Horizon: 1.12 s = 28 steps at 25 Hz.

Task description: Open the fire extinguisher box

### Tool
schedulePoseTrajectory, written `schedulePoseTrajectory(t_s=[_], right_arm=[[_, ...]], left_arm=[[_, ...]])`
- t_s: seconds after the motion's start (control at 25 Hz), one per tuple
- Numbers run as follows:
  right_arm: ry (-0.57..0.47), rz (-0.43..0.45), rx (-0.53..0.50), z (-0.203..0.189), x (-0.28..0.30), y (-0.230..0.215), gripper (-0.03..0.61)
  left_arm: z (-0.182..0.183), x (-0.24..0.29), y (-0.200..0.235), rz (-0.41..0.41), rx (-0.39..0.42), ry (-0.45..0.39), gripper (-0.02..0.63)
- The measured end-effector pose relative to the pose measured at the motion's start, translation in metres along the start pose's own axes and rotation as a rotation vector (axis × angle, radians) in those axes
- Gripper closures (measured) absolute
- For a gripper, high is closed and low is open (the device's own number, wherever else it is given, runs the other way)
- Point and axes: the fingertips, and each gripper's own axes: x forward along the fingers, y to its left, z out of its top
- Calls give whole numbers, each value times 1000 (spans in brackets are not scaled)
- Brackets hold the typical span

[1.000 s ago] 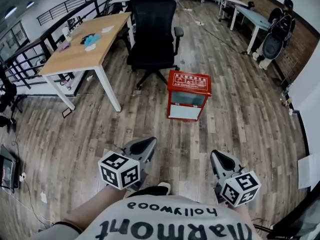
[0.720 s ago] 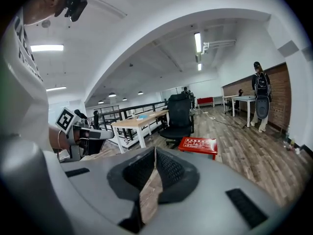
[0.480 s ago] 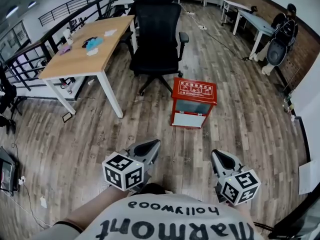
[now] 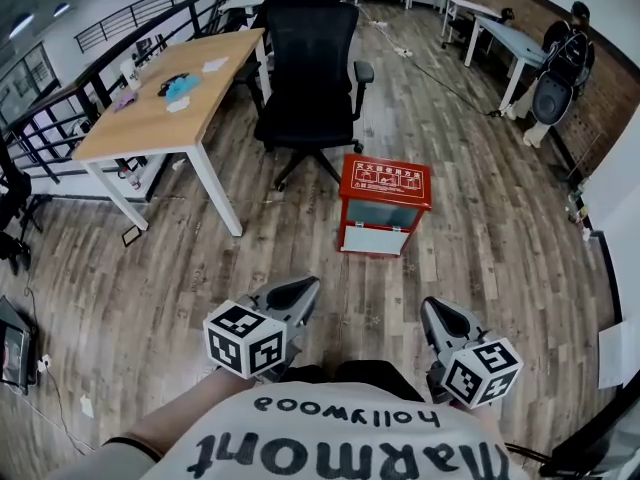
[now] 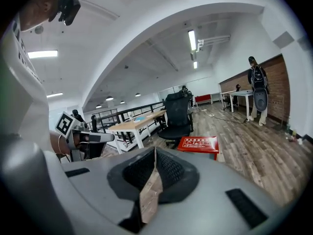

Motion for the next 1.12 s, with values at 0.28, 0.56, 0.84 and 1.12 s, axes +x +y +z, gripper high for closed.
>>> schedulePoseTrajectory(t_s=[0.28,0.56,0.84,1.12], right_arm=[[24,-1,-27,7,4,-52,565],[111,38,-168,27,18,-112,565],[151,74,-159,29,28,-166,565],[191,120,-172,25,41,-201,565]], left_arm=[[13,47,-10,14,12,1,607],[27,107,-16,58,-35,-19,607],[27,160,-26,84,-57,-15,607],[22,191,-26,134,-69,-19,607]])
